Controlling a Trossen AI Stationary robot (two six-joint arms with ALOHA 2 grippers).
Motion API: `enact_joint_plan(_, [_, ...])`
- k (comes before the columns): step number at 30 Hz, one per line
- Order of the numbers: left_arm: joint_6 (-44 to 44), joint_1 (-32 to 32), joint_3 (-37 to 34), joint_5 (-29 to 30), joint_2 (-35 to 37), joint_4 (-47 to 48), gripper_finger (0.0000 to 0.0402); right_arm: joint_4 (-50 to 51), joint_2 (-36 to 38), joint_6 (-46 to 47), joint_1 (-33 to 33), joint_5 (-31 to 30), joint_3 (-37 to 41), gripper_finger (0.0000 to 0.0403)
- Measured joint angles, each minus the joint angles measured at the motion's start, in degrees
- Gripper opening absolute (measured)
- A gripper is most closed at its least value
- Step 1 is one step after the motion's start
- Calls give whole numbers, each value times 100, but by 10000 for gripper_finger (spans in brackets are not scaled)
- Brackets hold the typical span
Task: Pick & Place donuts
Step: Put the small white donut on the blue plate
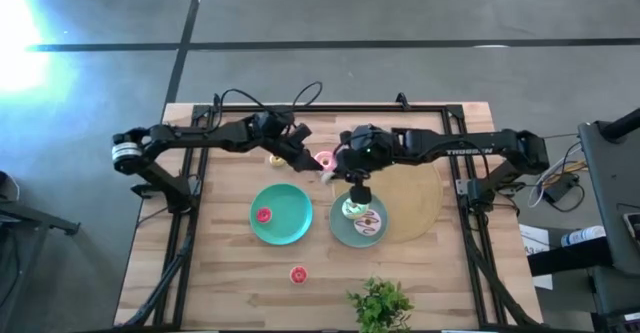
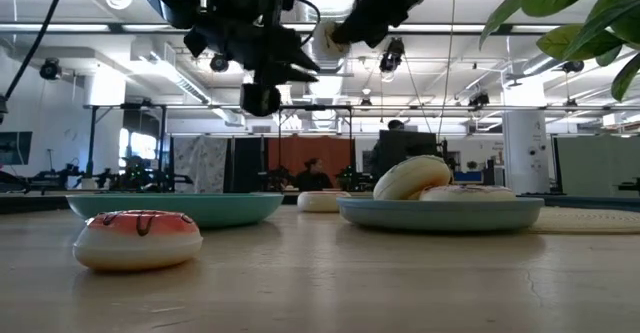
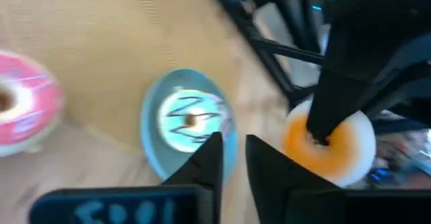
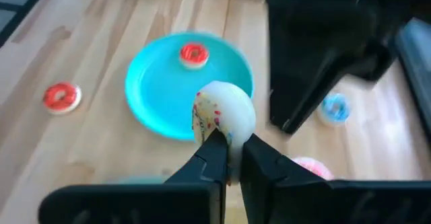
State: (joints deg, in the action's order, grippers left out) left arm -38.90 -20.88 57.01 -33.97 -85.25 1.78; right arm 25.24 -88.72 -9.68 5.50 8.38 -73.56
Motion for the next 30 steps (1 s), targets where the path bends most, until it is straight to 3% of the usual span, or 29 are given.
enact_joint_plan(5, [363,8,0,992,284,983,96,328,-53,795,48,105,8,14])
enact_joint_plan(9, [533,464,-4,2599,953,1655,110,239,-369,1651,149,148,13,14])
enact_joint_plan(12, [590,1015,-2,3806,1529,2078,110,-30,-787,2156,162,513,-139,14])
enact_joint_plan(16, [359,1668,-4,4951,2122,2638,110,-194,-1517,2618,98,926,-601,14])
enact_joint_plan(23, [-316,2496,-4,6156,2645,3743,110,-157,-2621,3318,36,1212,-1521,13])
enact_joint_plan(30, [-571,3085,-7,6749,2822,4371,110,207,-3470,3989,-124,1696,-2152,13])
